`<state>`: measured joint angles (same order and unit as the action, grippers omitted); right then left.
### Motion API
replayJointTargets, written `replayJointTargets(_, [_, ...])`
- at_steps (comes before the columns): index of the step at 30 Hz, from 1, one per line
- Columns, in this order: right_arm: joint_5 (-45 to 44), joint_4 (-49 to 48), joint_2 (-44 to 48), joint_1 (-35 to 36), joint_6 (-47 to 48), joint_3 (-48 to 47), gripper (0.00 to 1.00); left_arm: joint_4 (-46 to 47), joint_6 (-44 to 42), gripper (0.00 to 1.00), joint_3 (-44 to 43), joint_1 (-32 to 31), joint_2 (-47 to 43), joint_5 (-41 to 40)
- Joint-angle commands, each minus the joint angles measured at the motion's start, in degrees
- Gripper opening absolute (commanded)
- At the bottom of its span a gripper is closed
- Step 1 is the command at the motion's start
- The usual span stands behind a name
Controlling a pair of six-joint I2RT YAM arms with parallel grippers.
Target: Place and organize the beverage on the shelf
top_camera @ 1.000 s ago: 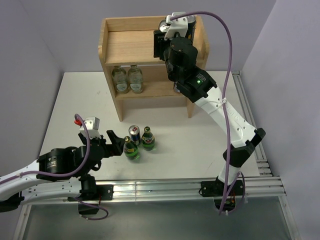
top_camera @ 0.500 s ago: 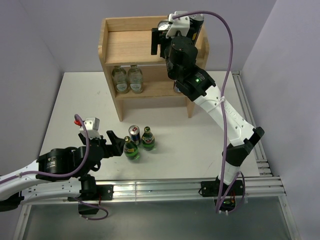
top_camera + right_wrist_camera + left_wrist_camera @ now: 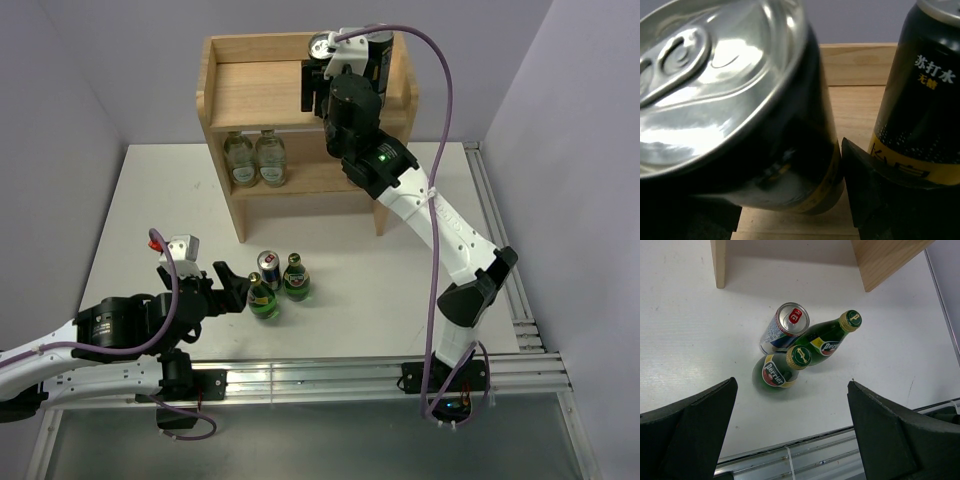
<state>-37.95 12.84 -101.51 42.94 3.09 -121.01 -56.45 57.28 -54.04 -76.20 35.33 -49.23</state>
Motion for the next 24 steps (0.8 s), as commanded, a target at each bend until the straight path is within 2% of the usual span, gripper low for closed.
replayJointTargets(1, [-1.24,-2.64,-0.70,-1.19,-0.02,-0.10,0.74,0.55,0.29,0.99,-1.33,-0.44,-0.53,-0.69])
replayJointTargets(2, [-1.33,-2.65,-1.05,-1.28,-0.10,-0.10,0.60,0.55,0.29,0.99,-1.33,-0.44,-0.53,-0.78])
replayJointTargets(4, [-1.16,-3.08,-1.32,-1.54,-0.28,-0.19,0.43,0.46,0.29,0.99,-1.33,-0.44,-0.53,-0.78])
replayJointTargets(7, [-0.98,-3.09,-1.93,-1.72,-0.63,-0.71,0.33,0.46,0.29,0.99,-1.33,-0.44,-0.53,-0.86])
replayJointTargets(12, [0.95,-1.07,-2.63,-1.89,-2.56,-2.30,0.26,0.37,0.29,0.99,-1.33,-0.44,-0.53,-0.86])
replayJointTargets(15, [1.74,-0.89,-2.46,-1.89,-3.00,-2.21,0.34,0.46,0.29,0.99,-1.33,-0.35,-0.70,-0.95])
replayJointTargets(16, [1.66,-0.80,-2.55,-1.89,-3.00,-2.30,0.47,0.46,0.29,0.99,-1.33,-0.44,-0.70,-0.95])
replayJointTargets(19, [1.48,-0.80,-2.55,-1.81,-3.00,-1.77,0.63,0.55,0.21,0.99,-1.33,-0.44,-0.70,-0.95])
replayJointTargets(24, [1.39,-0.89,-2.02,-1.89,-4.48,-0.02,0.79,0.37,0.20,0.99,-1.24,-0.44,-0.62,-0.95])
